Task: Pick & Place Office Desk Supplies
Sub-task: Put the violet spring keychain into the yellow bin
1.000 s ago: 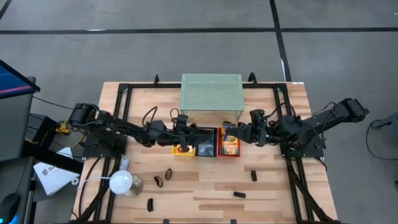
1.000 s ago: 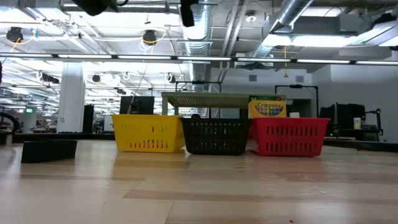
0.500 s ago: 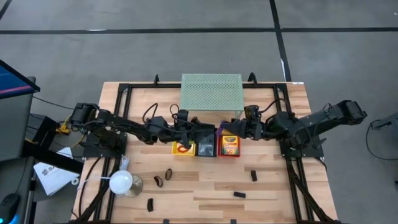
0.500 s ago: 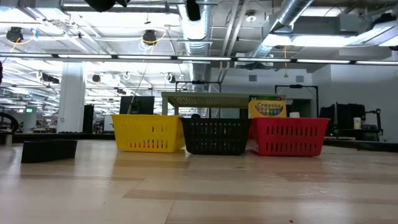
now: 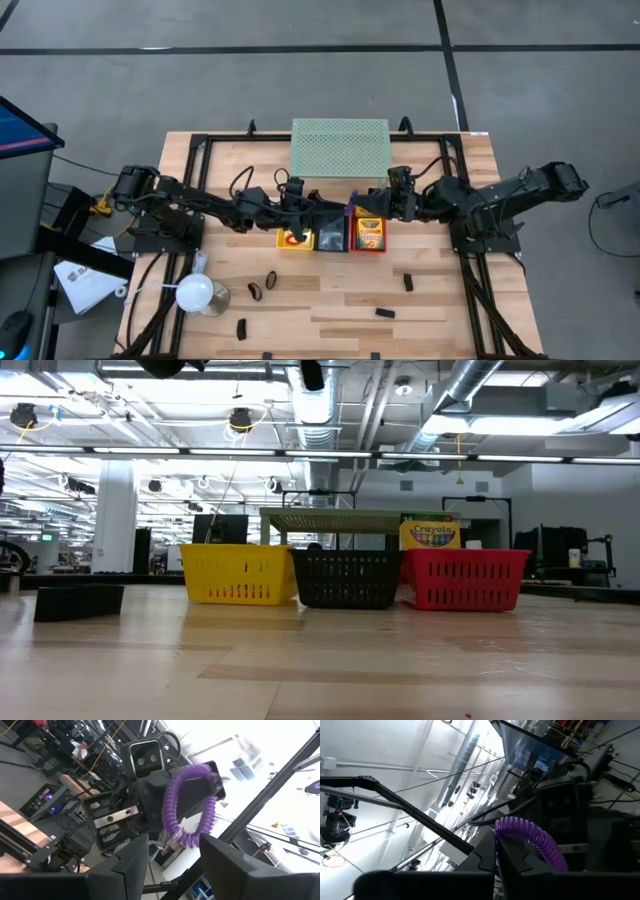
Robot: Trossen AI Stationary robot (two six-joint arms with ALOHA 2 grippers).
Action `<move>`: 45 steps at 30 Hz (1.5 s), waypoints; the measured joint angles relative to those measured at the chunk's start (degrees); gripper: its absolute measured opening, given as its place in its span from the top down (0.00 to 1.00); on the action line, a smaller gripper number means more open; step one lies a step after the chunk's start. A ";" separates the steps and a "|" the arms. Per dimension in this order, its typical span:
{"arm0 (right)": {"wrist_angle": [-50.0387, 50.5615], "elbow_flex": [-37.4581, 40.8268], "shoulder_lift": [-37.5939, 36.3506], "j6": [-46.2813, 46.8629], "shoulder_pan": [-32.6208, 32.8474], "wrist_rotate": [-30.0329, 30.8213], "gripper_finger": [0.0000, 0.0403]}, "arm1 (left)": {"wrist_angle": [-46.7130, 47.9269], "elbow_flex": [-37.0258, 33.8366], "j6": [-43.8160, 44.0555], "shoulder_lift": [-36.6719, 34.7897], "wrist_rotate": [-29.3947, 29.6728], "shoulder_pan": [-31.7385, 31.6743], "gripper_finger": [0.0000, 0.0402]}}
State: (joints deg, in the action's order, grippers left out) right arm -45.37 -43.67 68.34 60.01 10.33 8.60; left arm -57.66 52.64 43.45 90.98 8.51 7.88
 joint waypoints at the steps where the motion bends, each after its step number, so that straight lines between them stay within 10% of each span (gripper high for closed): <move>1: 0.01 -0.73 0.63 -0.12 0.00 -0.40 1.00 | -0.01 0.02 -0.03 0.00 0.00 0.00 0.58; 27: 0.31 -5.86 5.85 -1.53 -1.33 -4.53 1.00 | 0.16 2.03 -2.94 0.00 -5.40 1.68 0.98; 45: -0.15 -5.86 5.79 -2.12 0.17 -4.27 1.00 | 0.19 2.03 -3.62 -0.02 -4.92 1.70 0.94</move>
State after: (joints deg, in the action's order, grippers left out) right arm -45.52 -49.54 74.13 57.89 10.50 4.34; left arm -57.47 54.68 39.82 90.96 3.60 9.58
